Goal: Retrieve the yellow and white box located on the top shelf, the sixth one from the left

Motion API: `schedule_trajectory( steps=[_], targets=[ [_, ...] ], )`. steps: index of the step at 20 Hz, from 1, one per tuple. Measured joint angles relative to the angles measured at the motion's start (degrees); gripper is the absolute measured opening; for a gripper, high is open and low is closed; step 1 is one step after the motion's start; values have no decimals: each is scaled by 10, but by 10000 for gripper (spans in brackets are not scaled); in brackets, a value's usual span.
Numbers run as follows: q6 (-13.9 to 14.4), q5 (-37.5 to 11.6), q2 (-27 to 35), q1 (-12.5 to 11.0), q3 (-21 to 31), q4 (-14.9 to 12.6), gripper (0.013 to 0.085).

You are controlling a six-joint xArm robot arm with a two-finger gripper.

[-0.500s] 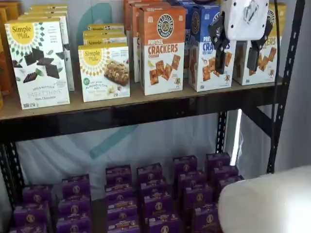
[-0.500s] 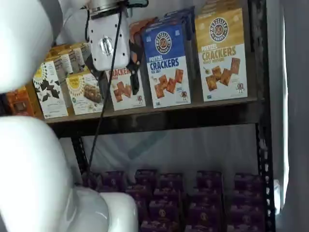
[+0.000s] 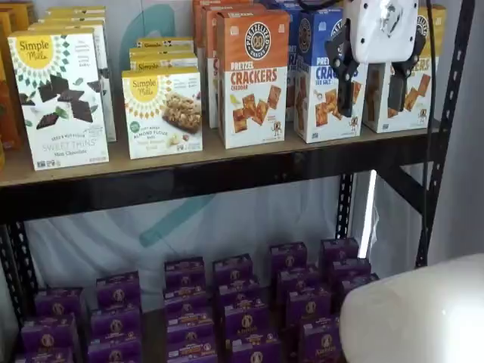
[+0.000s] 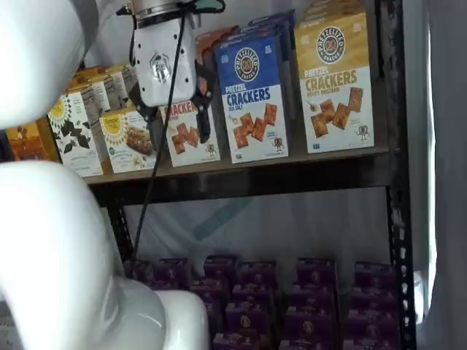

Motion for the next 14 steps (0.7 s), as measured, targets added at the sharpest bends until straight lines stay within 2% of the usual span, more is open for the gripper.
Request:
schedule_trajectory(
  steps=[3, 6, 8, 13, 14],
  targets=[
    [4, -19, -5, 20, 7, -36, 850],
    [-7, -43, -8, 18, 14, -68, 850],
    [-36, -62, -5, -12, 16, -71, 850],
    [-103, -95, 12, -88, 11, -57, 850],
    [-112, -101, 15, -97, 11, -56, 850]
  ],
)
